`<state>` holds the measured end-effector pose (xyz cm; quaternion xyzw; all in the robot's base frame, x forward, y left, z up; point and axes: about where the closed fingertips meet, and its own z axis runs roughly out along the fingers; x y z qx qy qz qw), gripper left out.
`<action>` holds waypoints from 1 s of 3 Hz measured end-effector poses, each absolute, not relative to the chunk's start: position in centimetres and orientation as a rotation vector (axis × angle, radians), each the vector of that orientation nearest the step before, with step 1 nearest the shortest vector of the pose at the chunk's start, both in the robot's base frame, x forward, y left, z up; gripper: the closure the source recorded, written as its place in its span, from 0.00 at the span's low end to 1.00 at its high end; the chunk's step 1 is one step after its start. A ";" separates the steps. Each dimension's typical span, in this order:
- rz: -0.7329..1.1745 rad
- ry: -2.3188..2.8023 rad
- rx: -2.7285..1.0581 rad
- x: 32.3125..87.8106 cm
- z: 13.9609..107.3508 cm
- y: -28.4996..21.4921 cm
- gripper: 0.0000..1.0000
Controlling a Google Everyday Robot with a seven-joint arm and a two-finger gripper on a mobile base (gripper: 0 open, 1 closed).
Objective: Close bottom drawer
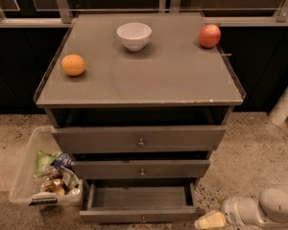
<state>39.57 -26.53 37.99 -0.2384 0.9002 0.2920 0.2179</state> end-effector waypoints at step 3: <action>0.844 2.561 -0.575 39.6 32.4 -27.1 0.41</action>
Offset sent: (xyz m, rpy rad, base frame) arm 0.0027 -0.0061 -0.0436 0.0044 0.0593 -0.0393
